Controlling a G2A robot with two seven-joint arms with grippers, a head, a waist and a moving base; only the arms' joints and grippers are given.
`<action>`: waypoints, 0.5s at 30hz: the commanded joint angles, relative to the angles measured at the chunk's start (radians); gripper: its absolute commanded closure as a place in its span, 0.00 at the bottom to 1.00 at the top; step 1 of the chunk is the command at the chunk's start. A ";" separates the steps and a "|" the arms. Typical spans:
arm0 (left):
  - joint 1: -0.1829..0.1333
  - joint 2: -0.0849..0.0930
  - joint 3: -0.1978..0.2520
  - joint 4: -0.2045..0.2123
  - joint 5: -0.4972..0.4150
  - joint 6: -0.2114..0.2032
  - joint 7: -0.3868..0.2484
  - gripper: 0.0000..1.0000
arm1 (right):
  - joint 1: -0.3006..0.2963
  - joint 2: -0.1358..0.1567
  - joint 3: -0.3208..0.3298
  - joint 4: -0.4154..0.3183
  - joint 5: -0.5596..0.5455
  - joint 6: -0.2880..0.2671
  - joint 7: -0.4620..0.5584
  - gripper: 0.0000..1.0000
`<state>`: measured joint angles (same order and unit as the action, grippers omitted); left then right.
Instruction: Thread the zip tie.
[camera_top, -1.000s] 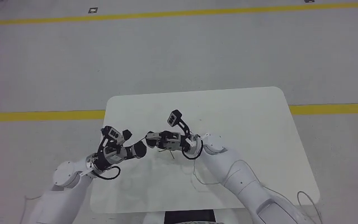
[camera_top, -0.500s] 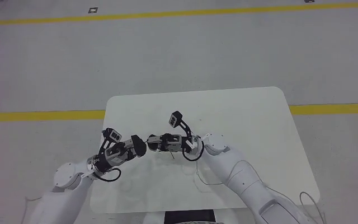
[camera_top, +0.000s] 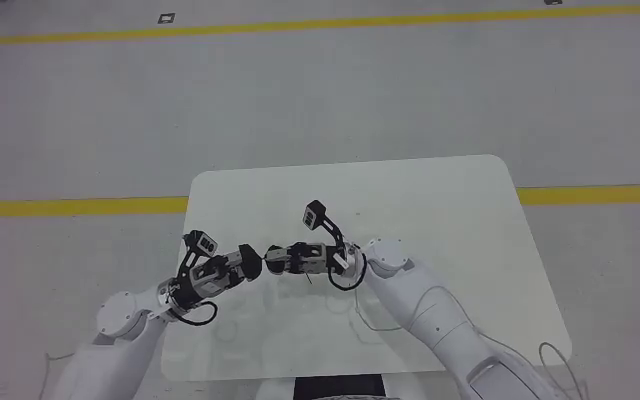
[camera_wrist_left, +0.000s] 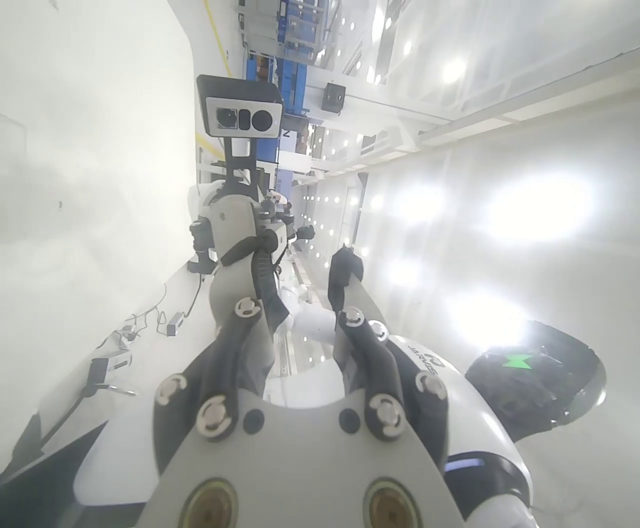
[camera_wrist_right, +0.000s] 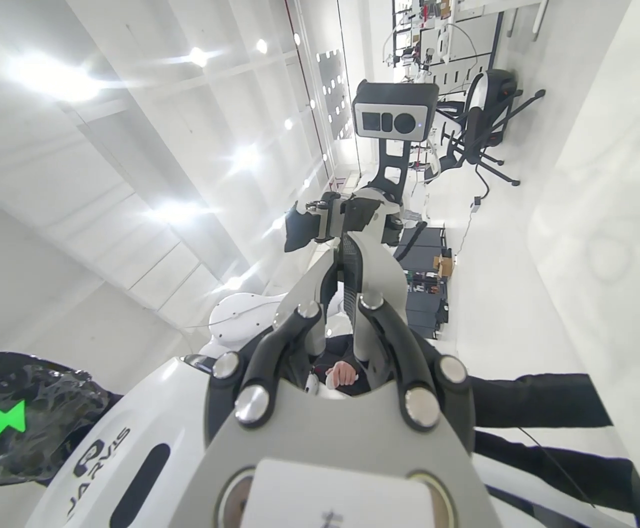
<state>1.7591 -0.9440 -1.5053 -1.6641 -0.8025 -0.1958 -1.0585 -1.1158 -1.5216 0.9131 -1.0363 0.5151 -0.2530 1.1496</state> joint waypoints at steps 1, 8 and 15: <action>0.000 0.000 -0.001 -0.001 0.004 0.002 0.000 0.79 | 0.002 0.002 -0.002 -0.002 -0.008 -0.002 0.005 1.00; -0.004 0.001 0.001 0.003 0.031 0.016 0.002 0.78 | 0.005 0.007 -0.008 -0.007 -0.016 -0.016 0.009 1.00; -0.006 0.003 0.002 0.004 0.065 0.028 0.007 0.82 | 0.005 0.012 -0.014 -0.012 -0.033 -0.026 -0.007 1.00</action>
<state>1.7532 -0.9416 -1.5036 -1.6603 -0.7463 -0.1698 -1.0517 -1.1114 -1.5100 0.8998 -1.0479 0.4857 -0.2788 1.1448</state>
